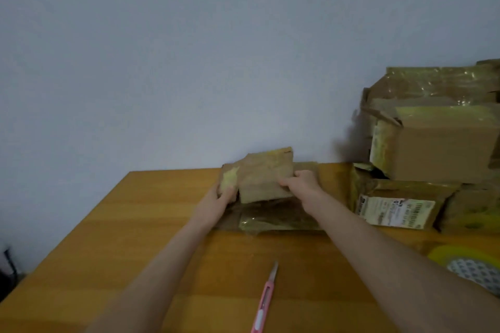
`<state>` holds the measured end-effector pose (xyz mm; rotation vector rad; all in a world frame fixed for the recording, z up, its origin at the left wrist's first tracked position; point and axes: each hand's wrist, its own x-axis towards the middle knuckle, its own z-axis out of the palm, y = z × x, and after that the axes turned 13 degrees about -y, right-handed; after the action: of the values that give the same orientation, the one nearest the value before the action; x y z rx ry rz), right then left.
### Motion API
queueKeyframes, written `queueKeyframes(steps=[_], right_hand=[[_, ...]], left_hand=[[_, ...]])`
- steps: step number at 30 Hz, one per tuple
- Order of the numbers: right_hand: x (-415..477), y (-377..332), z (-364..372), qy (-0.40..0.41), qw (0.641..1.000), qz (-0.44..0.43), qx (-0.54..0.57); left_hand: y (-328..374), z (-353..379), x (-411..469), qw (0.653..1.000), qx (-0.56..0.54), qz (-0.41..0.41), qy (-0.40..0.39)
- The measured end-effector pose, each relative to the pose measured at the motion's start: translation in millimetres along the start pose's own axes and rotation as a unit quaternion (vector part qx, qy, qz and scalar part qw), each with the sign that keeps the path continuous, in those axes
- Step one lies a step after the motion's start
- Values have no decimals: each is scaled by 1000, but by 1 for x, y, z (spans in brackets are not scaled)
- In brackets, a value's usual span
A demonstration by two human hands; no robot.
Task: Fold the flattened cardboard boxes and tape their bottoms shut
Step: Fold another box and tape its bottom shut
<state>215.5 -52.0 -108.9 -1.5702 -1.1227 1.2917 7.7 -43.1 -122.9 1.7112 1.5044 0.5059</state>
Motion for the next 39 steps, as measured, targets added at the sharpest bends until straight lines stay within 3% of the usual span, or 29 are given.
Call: queueKeyframes(steps=[3, 8, 12, 19, 22, 25, 30, 34, 39], right_hand=[[-19, -16, 11, -27, 994, -88, 55], [-81, -27, 30, -136, 966, -219, -13], [-128, -11, 63, -160, 942, -242, -171], [-178, 45, 126, -122, 904, -260, -317], [-186, 55, 125, -150, 905, -233, -323], [-186, 40, 114, -127, 904, -283, -295], [-176, 12, 96, -227, 879, -327, -263], [-164, 10, 102, -225, 829, -303, -412], [-167, 15, 114, -267, 896, -286, -209]], left_hand=[[5, -19, -10, 991, -112, 10, 72], [28, -63, -76, 960, -179, 156, 145], [4, -76, -150, 955, -178, 186, 143], [-66, -52, -222, 969, -141, 158, 123], [-76, -48, -231, 965, -179, 168, 94], [-78, -54, -235, 954, -185, 209, 111], [-79, -55, -233, 956, -144, 226, 118], [-77, -50, -224, 952, -198, 213, 93], [-75, -58, -219, 945, -197, 228, 126]])
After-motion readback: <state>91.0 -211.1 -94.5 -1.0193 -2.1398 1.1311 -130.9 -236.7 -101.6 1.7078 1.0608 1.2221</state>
